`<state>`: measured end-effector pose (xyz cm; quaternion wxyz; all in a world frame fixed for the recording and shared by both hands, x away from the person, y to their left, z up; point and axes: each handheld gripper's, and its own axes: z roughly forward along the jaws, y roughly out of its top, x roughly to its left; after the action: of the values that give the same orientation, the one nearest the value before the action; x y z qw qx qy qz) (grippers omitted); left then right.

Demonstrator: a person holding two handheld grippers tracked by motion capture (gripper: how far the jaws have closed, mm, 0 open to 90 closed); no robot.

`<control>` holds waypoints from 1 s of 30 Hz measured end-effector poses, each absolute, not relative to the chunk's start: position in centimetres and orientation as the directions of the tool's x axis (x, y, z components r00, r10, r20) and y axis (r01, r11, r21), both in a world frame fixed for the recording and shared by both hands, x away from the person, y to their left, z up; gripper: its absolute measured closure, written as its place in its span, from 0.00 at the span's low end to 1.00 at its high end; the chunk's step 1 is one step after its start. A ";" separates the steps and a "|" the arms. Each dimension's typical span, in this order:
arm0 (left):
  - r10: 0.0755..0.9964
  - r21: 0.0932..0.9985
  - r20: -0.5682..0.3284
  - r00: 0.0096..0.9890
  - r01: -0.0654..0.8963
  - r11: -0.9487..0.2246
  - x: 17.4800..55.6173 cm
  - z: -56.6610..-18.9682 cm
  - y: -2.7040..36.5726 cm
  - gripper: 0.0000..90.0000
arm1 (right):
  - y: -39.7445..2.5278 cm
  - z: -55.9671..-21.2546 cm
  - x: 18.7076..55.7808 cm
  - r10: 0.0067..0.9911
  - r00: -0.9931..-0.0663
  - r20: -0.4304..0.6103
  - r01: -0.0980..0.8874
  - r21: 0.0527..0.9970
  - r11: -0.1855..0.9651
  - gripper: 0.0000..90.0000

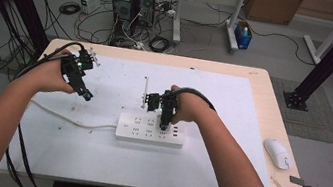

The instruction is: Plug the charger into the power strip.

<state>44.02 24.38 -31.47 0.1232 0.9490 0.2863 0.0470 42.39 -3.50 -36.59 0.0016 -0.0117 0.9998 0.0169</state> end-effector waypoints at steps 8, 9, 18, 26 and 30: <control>0.552 0.268 0.016 0.834 0.528 -0.806 43.8 -31.1 24.5 0.02 | -3.4 -36.9 42.5 -0.011 -1.000 0.029 -0.010 0.015 1.000 0.56; 0.553 0.266 0.018 0.833 0.530 -0.806 43.8 -31.2 24.5 0.02 | -3.4 -37.2 42.5 -0.015 -0.999 0.035 -0.015 0.008 1.000 0.47; 0.548 0.261 0.025 0.836 0.524 -0.811 43.9 -31.0 24.6 0.02 | -5.4 -33.9 43.1 0.070 -0.997 0.019 0.072 0.148 0.986 0.29; 0.536 0.252 0.031 0.844 0.513 -0.821 43.9 -30.8 23.9 0.02 | -8.5 -31.8 43.4 0.174 -0.985 0.013 0.173 0.201 0.964 0.23; 0.528 0.254 0.032 0.848 0.504 -0.825 43.7 -30.3 23.7 0.02 | -9.6 -31.1 43.2 0.199 -0.980 0.013 0.197 0.221 0.955 0.19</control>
<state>43.73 23.68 -30.26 0.1188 0.9540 0.2707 0.0504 43.20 -9.57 -31.10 0.0047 0.1001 0.9887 0.1115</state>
